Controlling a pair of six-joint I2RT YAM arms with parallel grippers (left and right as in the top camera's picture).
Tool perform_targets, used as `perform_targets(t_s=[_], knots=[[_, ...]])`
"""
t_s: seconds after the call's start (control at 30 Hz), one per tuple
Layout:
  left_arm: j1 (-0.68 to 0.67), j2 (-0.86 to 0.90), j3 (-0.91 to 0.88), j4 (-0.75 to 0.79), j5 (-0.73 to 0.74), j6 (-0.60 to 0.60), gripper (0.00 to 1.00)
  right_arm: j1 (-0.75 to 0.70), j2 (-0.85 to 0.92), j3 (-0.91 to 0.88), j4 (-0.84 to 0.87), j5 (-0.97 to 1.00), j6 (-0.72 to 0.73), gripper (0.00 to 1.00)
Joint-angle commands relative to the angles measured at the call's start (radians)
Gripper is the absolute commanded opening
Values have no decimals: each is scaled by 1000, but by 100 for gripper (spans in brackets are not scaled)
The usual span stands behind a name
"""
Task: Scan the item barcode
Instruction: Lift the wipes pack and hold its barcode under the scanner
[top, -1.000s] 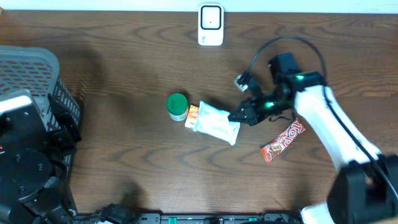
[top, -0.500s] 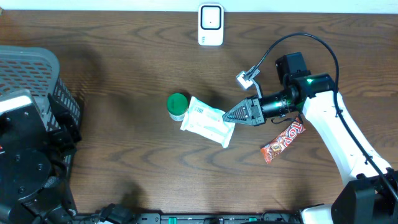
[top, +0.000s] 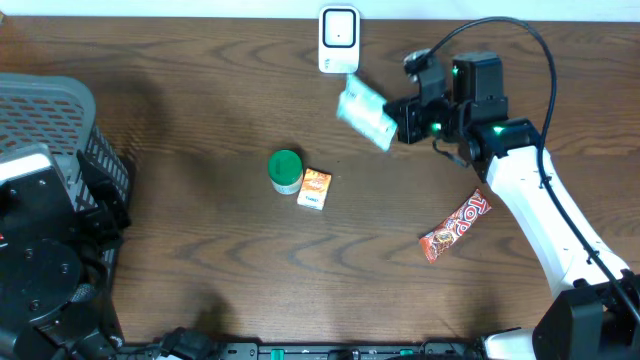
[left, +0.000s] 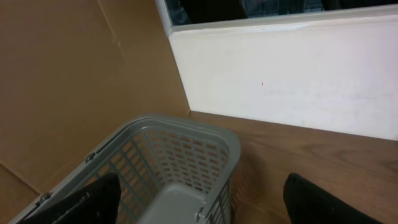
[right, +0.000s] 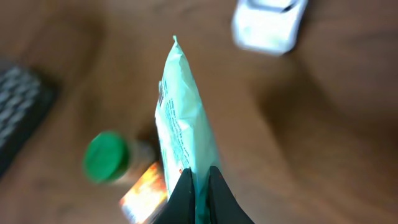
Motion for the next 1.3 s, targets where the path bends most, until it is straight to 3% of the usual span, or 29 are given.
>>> perform_targets(t_s=[0.0,0.33,0.6,0.93,1.27], knots=[[3,3,-4,0,-9,-5,84,4,45,73,78,233,36,1],[3,3,-4,0,-9,-5,84,46,394,486,112,514,-86,1],[3,3,-4,0,-9,-5,84,166,652,774,102,856,-324,1],[3,3,-4,0,-9,-4,84,311,879,822,151,1181,-638,1],[3,3,-4,0,-9,-5,84,343,902,822,77,1221,-778,1]])
